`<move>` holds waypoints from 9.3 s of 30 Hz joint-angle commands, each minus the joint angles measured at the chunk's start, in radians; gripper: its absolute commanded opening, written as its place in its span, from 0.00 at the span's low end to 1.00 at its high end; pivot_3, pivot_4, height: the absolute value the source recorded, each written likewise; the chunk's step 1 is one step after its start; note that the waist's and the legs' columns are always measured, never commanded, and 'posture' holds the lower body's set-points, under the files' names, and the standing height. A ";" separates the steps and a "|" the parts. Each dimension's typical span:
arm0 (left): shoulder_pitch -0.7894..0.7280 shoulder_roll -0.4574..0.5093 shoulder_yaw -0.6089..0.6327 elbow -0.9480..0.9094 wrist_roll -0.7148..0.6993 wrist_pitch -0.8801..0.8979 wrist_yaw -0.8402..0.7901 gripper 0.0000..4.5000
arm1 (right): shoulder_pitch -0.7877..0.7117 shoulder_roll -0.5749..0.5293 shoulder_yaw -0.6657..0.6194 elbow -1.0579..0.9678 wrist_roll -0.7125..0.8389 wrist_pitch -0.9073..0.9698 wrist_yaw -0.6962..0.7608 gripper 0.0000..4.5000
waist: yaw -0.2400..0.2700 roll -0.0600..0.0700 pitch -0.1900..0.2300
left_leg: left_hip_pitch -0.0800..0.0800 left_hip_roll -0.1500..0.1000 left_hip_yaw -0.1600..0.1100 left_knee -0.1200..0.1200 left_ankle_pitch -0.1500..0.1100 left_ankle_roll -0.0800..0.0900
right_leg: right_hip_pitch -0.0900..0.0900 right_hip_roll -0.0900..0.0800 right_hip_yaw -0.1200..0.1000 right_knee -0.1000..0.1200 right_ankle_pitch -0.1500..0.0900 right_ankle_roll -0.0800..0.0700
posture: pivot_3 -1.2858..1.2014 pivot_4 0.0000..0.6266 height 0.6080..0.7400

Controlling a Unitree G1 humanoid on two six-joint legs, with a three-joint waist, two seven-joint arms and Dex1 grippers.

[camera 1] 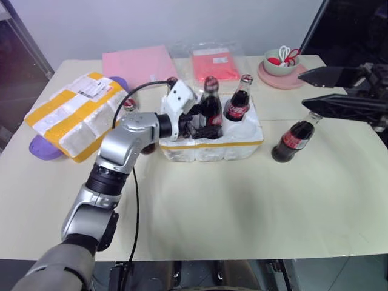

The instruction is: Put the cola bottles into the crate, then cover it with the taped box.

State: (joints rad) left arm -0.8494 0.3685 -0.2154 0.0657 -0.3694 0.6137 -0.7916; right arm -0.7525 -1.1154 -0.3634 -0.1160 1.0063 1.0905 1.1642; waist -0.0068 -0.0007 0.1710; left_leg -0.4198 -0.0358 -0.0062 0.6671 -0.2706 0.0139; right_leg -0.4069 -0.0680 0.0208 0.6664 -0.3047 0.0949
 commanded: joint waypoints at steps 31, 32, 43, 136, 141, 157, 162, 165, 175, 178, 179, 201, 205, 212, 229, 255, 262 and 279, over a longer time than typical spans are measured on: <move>0.533 0.429 0.549 -0.226 -0.177 -0.117 -0.095 0.99 | -0.042 -0.021 0.084 0.071 -0.067 -0.075 0.078 1.00 | 0.002 0.000 0.000 | 0.001 0.000 0.001 0.000 0.000 -0.001 | 0.002 -0.006 -0.003 -0.002 0.001 -0.002 | 0.52 0.24 1.00; 0.522 0.408 0.526 -0.213 -0.165 -0.129 -0.089 0.99 | -0.044 -0.025 0.087 0.070 -0.071 -0.076 0.082 1.00 | 0.000 0.000 0.000 | 0.001 -0.001 0.002 0.000 0.000 -0.001 | 0.002 -0.007 -0.003 -0.002 0.001 -0.002 | 0.52 0.24 1.00; 0.413 0.274 0.394 -0.003 -0.023 -0.294 -0.026 0.99 | -0.069 -0.042 0.127 0.062 -0.140 -0.104 0.074 1.00 | -0.005 0.000 0.000 | -0.001 -0.001 0.003 -0.004 0.000 0.001 | -0.003 -0.007 -0.004 -0.001 0.002 -0.001 | 0.52 0.24 1.00; -0.007 0.348 0.387 -0.020 -0.376 0.190 -0.498 0.98 | 0.612 0.120 -0.446 -0.355 -0.077 -0.013 -0.346 1.00 | 0.001 -0.006 0.003 | -0.006 -0.003 0.001 0.011 0.005 0.008 | 0.001 -0.008 -0.007 0.004 0.006 0.007 | 0.52 0.24 1.00; 0.020 0.400 0.333 -0.084 -0.365 0.185 -0.531 0.98 | 0.747 0.250 -0.479 -0.411 -0.094 -0.024 -0.479 1.00 | 0.005 -0.005 0.002 | -0.003 -0.004 0.000 0.014 0.005 0.009 | 0.006 -0.010 -0.007 0.002 0.007 0.009 | 0.52 0.24 1.00; 0.041 0.365 0.237 -0.105 -0.263 0.054 -0.510 0.98 | 0.639 0.398 -0.203 -0.185 -0.300 -0.253 -0.647 1.00 | -0.004 -0.005 0.002 | 0.000 -0.004 0.002 0.009 0.005 0.010 | 0.006 -0.011 -0.007 -0.002 0.012 0.007 | 0.52 0.24 1.00; 0.056 0.364 0.242 -0.126 -0.268 0.063 -0.499 0.98 | 0.576 0.402 -0.135 -0.098 -0.335 -0.301 -0.636 1.00 | -0.004 -0.005 0.002 | -0.002 -0.004 0.002 0.010 0.006 0.010 | 0.005 -0.011 -0.007 -0.002 0.012 0.007 | 0.52 0.24 1.00; 0.061 0.364 0.243 -0.135 -0.272 0.069 -0.492 0.98 | 0.535 0.409 -0.098 -0.030 -0.362 -0.337 -0.629 1.00 | -0.005 -0.005 0.002 | -0.002 -0.004 0.002 0.011 0.006 0.010 | 0.006 -0.010 -0.007 -0.002 0.012 0.007 | 0.52 0.24 1.00; 0.048 0.364 0.251 -0.167 -0.313 0.108 -0.475 1.00 | 0.414 0.445 -0.017 0.191 -0.442 -0.457 -0.594 0.88 | -0.005 -0.005 0.003 | -0.001 -0.004 0.002 0.011 0.006 0.010 | 0.006 -0.010 -0.007 -0.002 0.012 0.007 | 0.52 0.24 1.00; 0.049 0.366 0.248 -0.171 -0.314 0.106 -0.473 1.00 | 0.404 0.450 -0.026 0.182 -0.434 -0.462 -0.587 0.61 | -0.004 -0.005 0.003 | -0.001 -0.004 0.002 0.011 0.006 0.010 | 0.006 -0.010 -0.007 -0.002 0.012 0.008 | 0.52 0.24 1.00; 0.050 0.367 0.249 -0.172 -0.316 0.107 -0.472 1.00 | 0.402 0.449 -0.035 0.169 -0.429 -0.463 -0.589 0.62 | -0.004 -0.005 0.003 | -0.001 -0.004 0.002 0.011 0.006 0.010 | 0.006 -0.010 -0.007 -0.002 0.012 0.008 | 0.52 0.24 1.00; 0.089 0.408 0.294 -0.185 -0.323 0.096 -0.414 1.00 | 0.149 0.469 0.074 -0.049 -0.206 -0.285 -0.605 0.62 | -0.003 0.002 0.008 | -0.007 -0.005 0.003 0.010 0.005 0.011 | -0.001 -0.011 -0.007 -0.001 0.012 0.008 | 0.52 0.24 1.00; 0.100 0.414 0.307 -0.198 -0.328 0.098 -0.398 1.00 | 0.177 0.445 0.189 -0.035 -0.334 -0.349 -0.557 0.62 | -0.006 0.002 0.008 | -0.007 -0.005 0.003 0.010 0.005 0.011 | -0.001 -0.011 -0.007 -0.001 0.012 0.008 | 0.52 0.24 1.00; 0.121 0.418 0.314 -0.207 -0.319 0.089 -0.385 1.00 | 0.153 0.447 0.336 0.081 -0.487 -0.419 -0.470 0.62 | -0.005 0.002 0.008 | -0.007 -0.005 0.003 0.010 0.005 0.011 | -0.001 -0.010 -0.007 -0.001 0.012 0.008 | 0.52 0.24 1.00; 0.247 0.518 0.409 -0.232 -0.146 -0.065 -0.223 1.00 | 0.041 0.182 0.044 -0.027 -0.230 -0.137 -0.263 0.99 | -0.006 0.002 0.009 | -0.007 -0.005 0.003 0.008 0.008 0.011 | -0.001 -0.012 -0.007 -0.003 0.017 0.008 | 0.52 0.24 1.00; 1.088 0.548 0.632 -0.351 0.924 -0.371 0.483 1.00 | 0.042 -0.054 0.028 0.136 -0.231 -0.248 0.019 0.99 | -0.004 0.002 0.008 | -0.006 -0.005 0.010 -0.014 0.008 0.010 | -0.006 -0.018 -0.007 -0.020 0.018 0.006 | 0.52 0.24 1.00; 0.962 0.495 0.483 -0.097 1.028 -0.380 0.667 1.00 | 0.022 -0.070 0.039 0.123 -0.236 -0.241 0.037 0.99 | -0.003 0.003 0.008 | -0.007 -0.005 0.011 -0.019 0.008 0.010 | -0.009 -0.018 -0.007 -0.019 0.018 0.006 | 0.52 0.24 1.00; 0.726 0.510 0.316 0.241 1.045 -0.517 0.855 1.00 | 0.089 -0.148 -0.033 -0.006 -0.142 -0.181 0.134 0.99 | -0.006 0.001 0.007 | -0.007 -0.005 0.014 -0.017 0.009 0.010 | -0.011 -0.019 -0.007 -0.017 0.018 0.006 | 0.52 0.24 1.00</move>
State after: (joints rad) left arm -0.1201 0.8551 0.0900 0.3107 0.6762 0.0998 0.0412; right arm -0.6559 -1.2412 -0.3526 -0.0960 0.8466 0.9127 1.2999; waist -0.0132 0.0007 0.1779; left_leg -0.4270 -0.0406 0.0088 0.6497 -0.2621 0.0240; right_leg -0.4185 -0.0871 0.0136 0.6501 -0.2867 0.1009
